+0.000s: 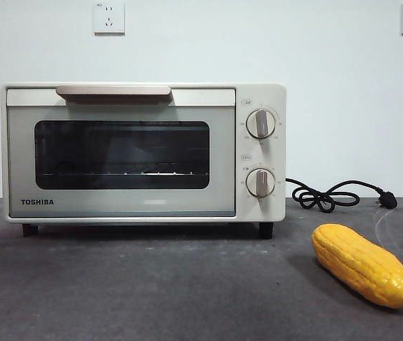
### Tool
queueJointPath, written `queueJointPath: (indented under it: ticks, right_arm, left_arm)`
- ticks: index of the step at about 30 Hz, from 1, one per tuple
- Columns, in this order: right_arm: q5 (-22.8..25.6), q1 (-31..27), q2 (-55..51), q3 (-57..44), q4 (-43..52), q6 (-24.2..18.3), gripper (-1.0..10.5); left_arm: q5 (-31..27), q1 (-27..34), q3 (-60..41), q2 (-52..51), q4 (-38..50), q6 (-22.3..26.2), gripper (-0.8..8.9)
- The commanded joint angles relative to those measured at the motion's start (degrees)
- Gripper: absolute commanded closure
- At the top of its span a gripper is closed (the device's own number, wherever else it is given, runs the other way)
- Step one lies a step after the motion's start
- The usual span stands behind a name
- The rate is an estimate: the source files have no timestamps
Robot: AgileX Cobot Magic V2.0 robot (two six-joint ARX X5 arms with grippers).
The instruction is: Take the corn from the table,put the corn in the oven
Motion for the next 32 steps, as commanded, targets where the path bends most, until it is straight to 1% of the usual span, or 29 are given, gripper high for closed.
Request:
queueJointPath:
  ticks: [1,4,6,7,9,12,17,20,23,25,26,30,32]
  right_arm:
    - [-0.2,0.2,2.6,0.5,-3.5,-3.2,6.8]
    - [0.6,1.6,5.4,0.5,-8.4,-6.3,5.9]
    - [3.8,3.4,7.3,0.5,-12.7,-8.8,5.0]
    - [6.1,4.6,8.3,0.5,-14.8,-10.4,4.7]
    - [10.9,7.6,10.3,0.5,-18.3,-13.1,4.4]
    - [19.0,13.4,13.4,0.5,-22.2,-15.8,4.4]
    - [33.7,24.3,20.4,0.5,-24.8,-16.2,4.4]
    - [40.2,29.9,25.3,0.5,-25.4,-16.1,4.4]
    - [44.9,33.7,30.8,0.5,-26.1,-16.1,4.4]
    - [47.1,35.1,34.1,0.5,-26.5,-16.1,4.4]
    - [47.8,35.7,36.0,0.5,-26.6,-16.1,4.4]
    - [48.1,36.4,42.7,0.5,-26.3,-16.1,4.4]
    - [49.5,36.4,45.4,0.5,-25.9,-16.1,4.4]
  left_arm:
    - [3.3,0.0,3.2,3.8,-1.2,1.4,8.17]
    - [5.3,-0.1,6.2,7.3,-2.6,1.6,8.17]
    - [6.7,-0.3,7.9,9.4,-2.9,1.8,8.17]
    - [6.9,-0.5,8.7,10.3,-3.0,1.8,8.17]
    - [6.9,-1.0,9.8,11.6,-2.9,1.8,8.17]
    - [6.8,-1.9,10.6,12.8,-2.6,1.8,8.17]
    - [6.6,-3.0,10.7,14.2,-2.6,2.5,8.17]
    - [6.6,-3.1,10.7,14.5,-3.0,2.9,8.17]
    - [6.6,-3.1,10.7,14.5,-3.4,3.1,8.17]
    - [6.6,-3.1,10.7,14.5,-3.8,3.4,8.17]
    - [6.6,-3.1,10.7,14.5,-3.9,3.4,8.17]
    - [6.6,-3.1,10.7,14.5,-4.7,4.3,8.17]
    - [6.6,-3.1,10.7,14.5,-5.4,4.4,8.17]
